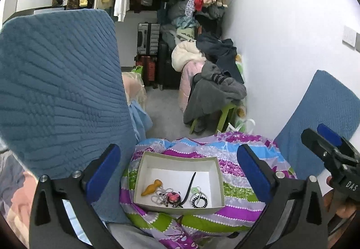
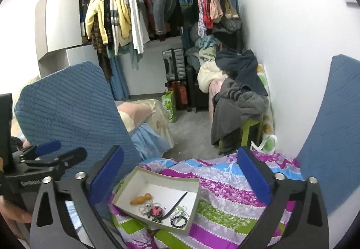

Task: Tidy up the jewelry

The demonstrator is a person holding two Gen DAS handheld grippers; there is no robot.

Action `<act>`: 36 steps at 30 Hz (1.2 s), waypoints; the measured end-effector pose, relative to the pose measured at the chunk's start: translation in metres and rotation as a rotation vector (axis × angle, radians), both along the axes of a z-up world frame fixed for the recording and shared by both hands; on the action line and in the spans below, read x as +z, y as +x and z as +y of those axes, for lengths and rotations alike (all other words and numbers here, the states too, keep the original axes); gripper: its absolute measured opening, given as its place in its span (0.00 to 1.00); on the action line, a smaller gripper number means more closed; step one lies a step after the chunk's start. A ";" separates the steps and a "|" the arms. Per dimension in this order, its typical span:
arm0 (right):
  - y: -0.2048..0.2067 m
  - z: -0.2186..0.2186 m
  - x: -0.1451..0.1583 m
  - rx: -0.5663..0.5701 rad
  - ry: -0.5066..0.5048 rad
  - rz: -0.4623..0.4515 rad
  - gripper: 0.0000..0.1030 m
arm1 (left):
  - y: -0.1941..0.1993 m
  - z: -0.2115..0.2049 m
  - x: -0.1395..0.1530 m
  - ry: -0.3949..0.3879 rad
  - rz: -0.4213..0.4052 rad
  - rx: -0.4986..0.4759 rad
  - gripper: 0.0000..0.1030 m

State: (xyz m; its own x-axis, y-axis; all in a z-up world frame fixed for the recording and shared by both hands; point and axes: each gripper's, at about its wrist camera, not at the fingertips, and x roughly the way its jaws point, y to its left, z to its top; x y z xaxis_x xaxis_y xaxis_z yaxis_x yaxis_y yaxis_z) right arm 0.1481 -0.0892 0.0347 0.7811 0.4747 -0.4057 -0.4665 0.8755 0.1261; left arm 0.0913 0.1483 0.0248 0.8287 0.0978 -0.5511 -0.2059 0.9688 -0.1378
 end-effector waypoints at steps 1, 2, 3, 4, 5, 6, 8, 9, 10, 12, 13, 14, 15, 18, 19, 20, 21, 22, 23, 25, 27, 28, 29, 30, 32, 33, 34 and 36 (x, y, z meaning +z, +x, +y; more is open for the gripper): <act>-0.003 -0.001 -0.002 -0.004 0.004 0.004 1.00 | -0.005 -0.002 -0.002 0.008 0.004 0.009 1.00; -0.006 -0.001 -0.004 -0.007 0.011 0.009 1.00 | -0.008 -0.003 -0.002 0.016 0.005 0.017 1.00; -0.010 -0.001 -0.006 -0.006 0.018 0.009 1.00 | -0.011 -0.003 -0.004 0.021 0.003 0.023 1.00; -0.014 -0.002 -0.008 -0.006 0.022 0.009 1.00 | -0.013 -0.003 -0.005 0.019 0.004 0.026 1.00; -0.018 -0.002 -0.011 -0.009 0.022 0.008 1.00 | -0.014 -0.004 -0.008 0.015 0.011 0.028 1.00; -0.021 -0.003 -0.014 -0.013 0.018 0.006 1.00 | -0.015 -0.004 -0.011 0.013 0.020 0.033 1.00; -0.030 -0.003 -0.021 -0.019 0.003 0.003 1.00 | -0.019 -0.005 -0.015 0.014 0.025 0.038 1.00; -0.033 -0.002 -0.026 -0.020 -0.010 0.008 1.00 | -0.021 -0.006 -0.017 0.019 0.031 0.042 1.00; -0.033 -0.003 -0.030 -0.019 -0.017 0.014 1.00 | -0.022 -0.006 -0.019 0.024 0.034 0.049 1.00; -0.035 -0.003 -0.040 -0.022 -0.031 0.041 1.00 | -0.024 -0.006 -0.023 0.028 0.046 0.054 1.00; -0.035 -0.003 -0.045 -0.020 -0.037 0.054 1.00 | -0.024 -0.006 -0.026 0.026 0.054 0.052 1.00; -0.034 -0.003 -0.049 -0.020 -0.043 0.063 1.00 | -0.026 -0.008 -0.029 0.026 0.057 0.048 1.00; -0.034 -0.002 -0.054 -0.025 -0.049 0.068 1.00 | -0.026 -0.009 -0.032 0.027 0.061 0.042 1.00; -0.033 0.000 -0.069 -0.038 -0.064 0.085 1.00 | -0.026 -0.010 -0.042 0.022 0.064 0.038 1.00; -0.034 0.000 -0.073 -0.048 -0.067 0.090 1.00 | -0.025 -0.011 -0.045 0.025 0.069 0.033 1.00; -0.034 -0.001 -0.078 -0.058 -0.067 0.097 1.00 | -0.025 -0.012 -0.047 0.032 0.074 0.032 1.00; -0.034 -0.001 -0.082 -0.068 -0.066 0.109 1.00 | -0.025 -0.013 -0.050 0.040 0.079 0.032 1.00; -0.035 -0.001 -0.086 -0.072 -0.069 0.120 1.00 | -0.024 -0.014 -0.053 0.043 0.085 0.027 1.00; -0.036 -0.001 -0.090 -0.076 -0.076 0.129 1.00 | -0.024 -0.012 -0.056 0.040 0.090 0.021 1.00; -0.037 -0.002 -0.095 -0.089 -0.092 0.139 1.00 | -0.024 -0.012 -0.063 0.035 0.103 0.015 1.00; -0.039 -0.004 -0.100 -0.104 -0.099 0.147 1.00 | -0.024 -0.011 -0.070 0.035 0.118 0.017 1.00; -0.040 -0.005 -0.103 -0.110 -0.101 0.152 1.00 | -0.023 -0.010 -0.073 0.033 0.128 0.016 1.00; -0.040 -0.006 -0.105 -0.118 -0.103 0.156 1.00 | -0.022 -0.010 -0.076 0.031 0.139 0.016 1.00; -0.041 -0.006 -0.108 -0.127 -0.106 0.162 1.00 | -0.021 -0.010 -0.078 0.030 0.148 0.015 1.00; -0.042 -0.007 -0.111 -0.136 -0.103 0.168 1.00 | -0.020 -0.012 -0.083 0.037 0.167 0.009 1.00; -0.042 -0.007 -0.113 -0.142 -0.100 0.173 1.00 | -0.021 -0.013 -0.085 0.041 0.173 0.009 1.00; -0.042 -0.007 -0.114 -0.146 -0.098 0.175 1.00 | -0.022 -0.013 -0.088 0.043 0.180 0.012 1.00; -0.043 -0.008 -0.116 -0.153 -0.101 0.174 1.00 | -0.023 -0.013 -0.092 0.041 0.193 0.016 1.00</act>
State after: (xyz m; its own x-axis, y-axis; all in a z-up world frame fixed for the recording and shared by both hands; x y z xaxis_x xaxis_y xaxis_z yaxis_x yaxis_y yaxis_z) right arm 0.1050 -0.0970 -0.0817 0.7549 0.3066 -0.5798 -0.3064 0.9465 0.1015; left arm 0.0684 0.1354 -0.0670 0.7059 0.1355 -0.6952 -0.2401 0.9692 -0.0549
